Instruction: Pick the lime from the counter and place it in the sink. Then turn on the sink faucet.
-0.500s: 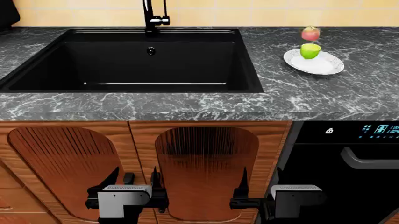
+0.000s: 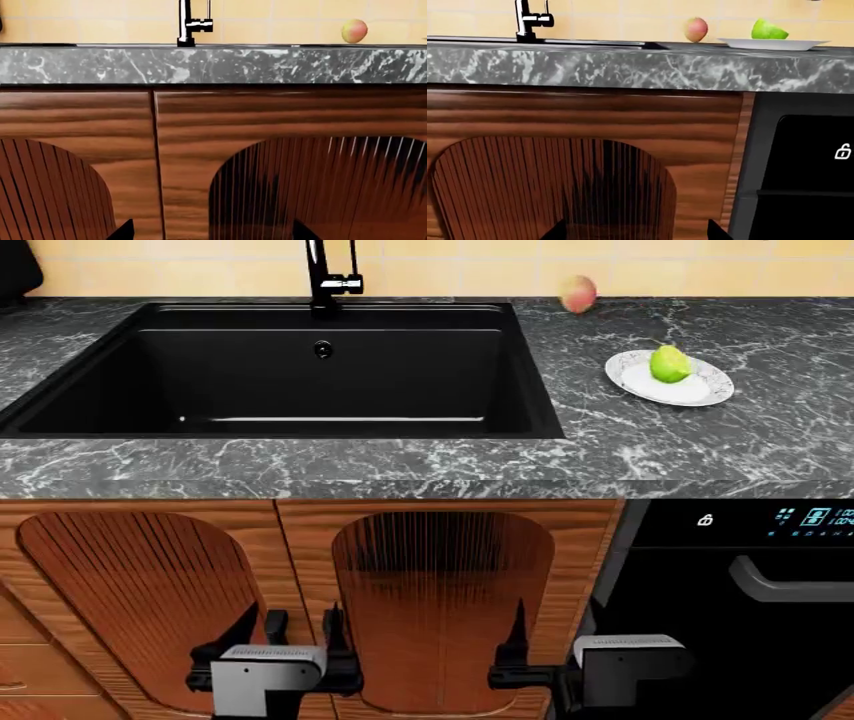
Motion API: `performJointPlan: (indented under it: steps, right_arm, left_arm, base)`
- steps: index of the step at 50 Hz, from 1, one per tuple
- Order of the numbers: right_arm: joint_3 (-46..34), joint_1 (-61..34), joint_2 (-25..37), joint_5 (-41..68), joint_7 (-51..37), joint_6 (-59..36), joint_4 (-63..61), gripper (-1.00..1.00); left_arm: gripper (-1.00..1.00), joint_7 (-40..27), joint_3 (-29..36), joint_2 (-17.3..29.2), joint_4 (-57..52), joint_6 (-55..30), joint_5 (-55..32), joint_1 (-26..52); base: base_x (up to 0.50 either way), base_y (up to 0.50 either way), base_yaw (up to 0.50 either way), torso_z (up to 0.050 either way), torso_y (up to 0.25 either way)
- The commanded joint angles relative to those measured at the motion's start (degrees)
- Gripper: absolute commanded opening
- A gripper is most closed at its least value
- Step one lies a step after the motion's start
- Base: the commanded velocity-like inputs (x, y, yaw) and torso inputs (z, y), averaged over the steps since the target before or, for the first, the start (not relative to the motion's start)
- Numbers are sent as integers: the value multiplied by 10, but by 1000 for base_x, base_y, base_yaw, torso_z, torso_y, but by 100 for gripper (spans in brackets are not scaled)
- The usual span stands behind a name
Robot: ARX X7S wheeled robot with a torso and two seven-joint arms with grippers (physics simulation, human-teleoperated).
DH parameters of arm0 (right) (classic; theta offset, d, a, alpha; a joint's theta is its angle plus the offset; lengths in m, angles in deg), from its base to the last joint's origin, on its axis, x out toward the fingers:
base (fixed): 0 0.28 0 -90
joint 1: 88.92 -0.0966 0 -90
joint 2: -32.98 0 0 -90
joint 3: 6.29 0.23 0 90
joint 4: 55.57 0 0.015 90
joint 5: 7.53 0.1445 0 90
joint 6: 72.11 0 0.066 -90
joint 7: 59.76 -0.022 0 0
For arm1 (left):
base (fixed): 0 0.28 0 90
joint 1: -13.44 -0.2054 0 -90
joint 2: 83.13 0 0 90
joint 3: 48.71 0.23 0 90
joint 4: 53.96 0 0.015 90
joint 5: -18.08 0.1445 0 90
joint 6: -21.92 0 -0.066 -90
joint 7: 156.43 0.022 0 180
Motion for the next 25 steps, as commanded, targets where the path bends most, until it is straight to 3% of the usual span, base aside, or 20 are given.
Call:
performJointPlan:
  steps: [1, 3, 9, 12, 13, 19, 25]
  right_arm:
    - [-12, 1, 10, 7, -19, 4, -2, 100]
    - [-13, 1, 12, 8, -22, 5, -3, 100]
    - [-17, 1, 16, 13, -28, 5, -4, 100]
    - [-26, 0, 22, -19, -49, -16, -18, 100]
    - [-19, 2, 21, -5, -47, -25, -39, 100]
    - [-28, -11, 36, -25, -56, -130, -143, 100]
    - [-26, -61, 43, -17, -49, -251, -238, 100]
  left_arm:
    - [100, -12, 11, 9, 35, 31, -10, 4]
    - [100, -19, 13, 14, -33, -31, -12, -2]
    - [100, -19, 18, 21, -56, -51, -22, -6]
    - [100, -43, 27, 18, -3, 31, 18, -14]
    - [100, -10, 22, 25, -57, -36, -46, -22]
    - [100, -26, 28, 43, -160, -104, -42, -31]
    - [100, -53, 9, 60, -317, -280, -75, 41]
  base:
    - [0, 0, 0, 0, 0]
    - [0, 0, 0, 0, 0]
    - [0, 0, 0, 0, 0]
    - [0, 0, 0, 0, 0]
    - [0, 0, 0, 0, 0]
    - [0, 0, 0, 0, 0]
    - [0, 0, 0, 0, 0]
